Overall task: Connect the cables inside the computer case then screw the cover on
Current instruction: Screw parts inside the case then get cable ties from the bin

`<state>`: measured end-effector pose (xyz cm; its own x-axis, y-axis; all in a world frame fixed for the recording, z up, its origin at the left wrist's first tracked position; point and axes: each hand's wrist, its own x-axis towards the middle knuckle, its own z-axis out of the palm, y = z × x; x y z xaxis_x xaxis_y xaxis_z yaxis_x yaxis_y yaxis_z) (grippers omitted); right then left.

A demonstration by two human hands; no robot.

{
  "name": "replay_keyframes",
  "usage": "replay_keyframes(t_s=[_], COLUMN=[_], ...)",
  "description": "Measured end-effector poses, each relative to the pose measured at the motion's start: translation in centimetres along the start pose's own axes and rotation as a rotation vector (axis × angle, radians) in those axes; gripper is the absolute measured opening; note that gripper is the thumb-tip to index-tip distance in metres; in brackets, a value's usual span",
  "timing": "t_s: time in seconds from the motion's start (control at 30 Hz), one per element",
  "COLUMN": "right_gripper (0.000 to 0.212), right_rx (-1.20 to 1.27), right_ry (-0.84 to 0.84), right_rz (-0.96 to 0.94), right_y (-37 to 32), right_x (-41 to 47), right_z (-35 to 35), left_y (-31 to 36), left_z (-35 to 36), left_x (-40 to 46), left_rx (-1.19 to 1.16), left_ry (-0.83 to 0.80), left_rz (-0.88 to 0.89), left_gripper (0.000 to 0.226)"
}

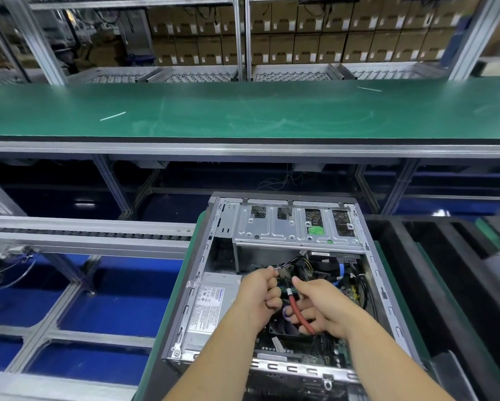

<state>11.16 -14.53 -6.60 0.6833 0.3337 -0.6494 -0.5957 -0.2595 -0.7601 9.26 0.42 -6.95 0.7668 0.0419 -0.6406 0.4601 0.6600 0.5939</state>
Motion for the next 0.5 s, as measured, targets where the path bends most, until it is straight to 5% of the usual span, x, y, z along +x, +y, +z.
replay_keyframes(t_s=[0.23, 0.5], right_gripper=[0.036, 0.039], right_rx=[-0.045, 0.009], right_ry=[0.056, 0.121], right_rz=[-0.030, -0.155], right_y=[0.14, 0.02], right_x=[-0.06, -0.44], right_z=[-0.11, -0.35], left_y=[0.34, 0.07], left_z=[0.49, 0.39], left_x=[-0.65, -0.81], left_rx=[-0.151, 0.373], left_ry=[-0.067, 0.066], left_rz=[0.065, 0.261], left_gripper=[0.024, 0.021])
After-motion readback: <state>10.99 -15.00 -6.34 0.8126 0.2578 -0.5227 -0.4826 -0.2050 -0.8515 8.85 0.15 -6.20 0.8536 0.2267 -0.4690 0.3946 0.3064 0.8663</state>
